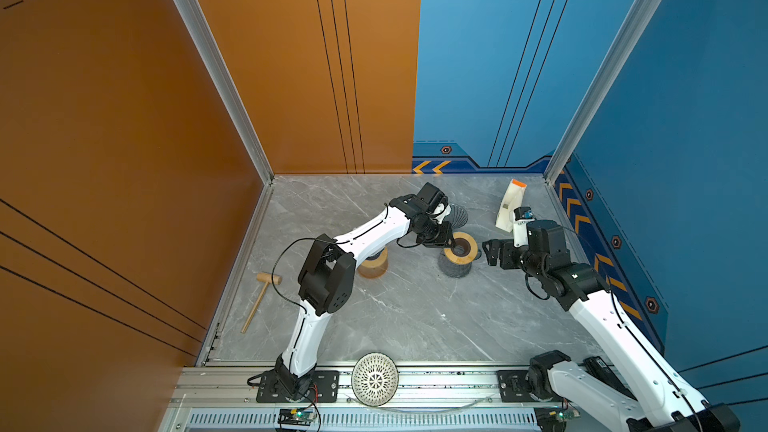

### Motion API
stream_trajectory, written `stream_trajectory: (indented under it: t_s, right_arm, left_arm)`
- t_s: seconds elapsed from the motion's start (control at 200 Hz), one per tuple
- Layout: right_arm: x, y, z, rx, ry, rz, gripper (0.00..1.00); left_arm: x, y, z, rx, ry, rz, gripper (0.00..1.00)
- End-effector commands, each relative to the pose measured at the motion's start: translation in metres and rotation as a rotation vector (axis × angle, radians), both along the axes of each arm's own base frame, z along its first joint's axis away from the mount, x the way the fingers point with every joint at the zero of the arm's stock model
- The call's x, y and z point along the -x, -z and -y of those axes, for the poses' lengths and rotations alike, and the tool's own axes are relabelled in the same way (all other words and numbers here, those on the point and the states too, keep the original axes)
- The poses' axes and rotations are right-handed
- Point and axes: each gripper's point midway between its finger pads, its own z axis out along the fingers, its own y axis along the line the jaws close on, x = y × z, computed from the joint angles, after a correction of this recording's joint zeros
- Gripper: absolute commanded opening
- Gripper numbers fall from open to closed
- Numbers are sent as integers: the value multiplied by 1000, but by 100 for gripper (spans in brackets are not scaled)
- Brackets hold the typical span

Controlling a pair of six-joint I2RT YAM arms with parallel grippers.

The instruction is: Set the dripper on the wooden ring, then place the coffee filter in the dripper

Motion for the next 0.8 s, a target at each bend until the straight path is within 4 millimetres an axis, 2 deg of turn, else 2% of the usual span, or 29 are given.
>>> stream_trajectory:
  t_s: [0.0,0.215,0.521,0.651,0.791]
  right_arm:
    - [0,-5,6,32,14,7,100]
    - [-1,-6,6,35,12,9,100]
    - [-4,-8,5,34,10,11,100]
    - [-8,-11,1,18,-1,5,100]
    - [-15,-11,-6,-15,-7,-19,100]
  left_arm:
    - [-2,-2,6,24,5,-5,34]
    - [-3,-1,6,22,0,-10,38]
    - [-8,-10,-1,23,-16,17,44]
    - [-12,-23,-5,32,-25,45,47]
    - [-14,-47,-10,42,-24,117,51]
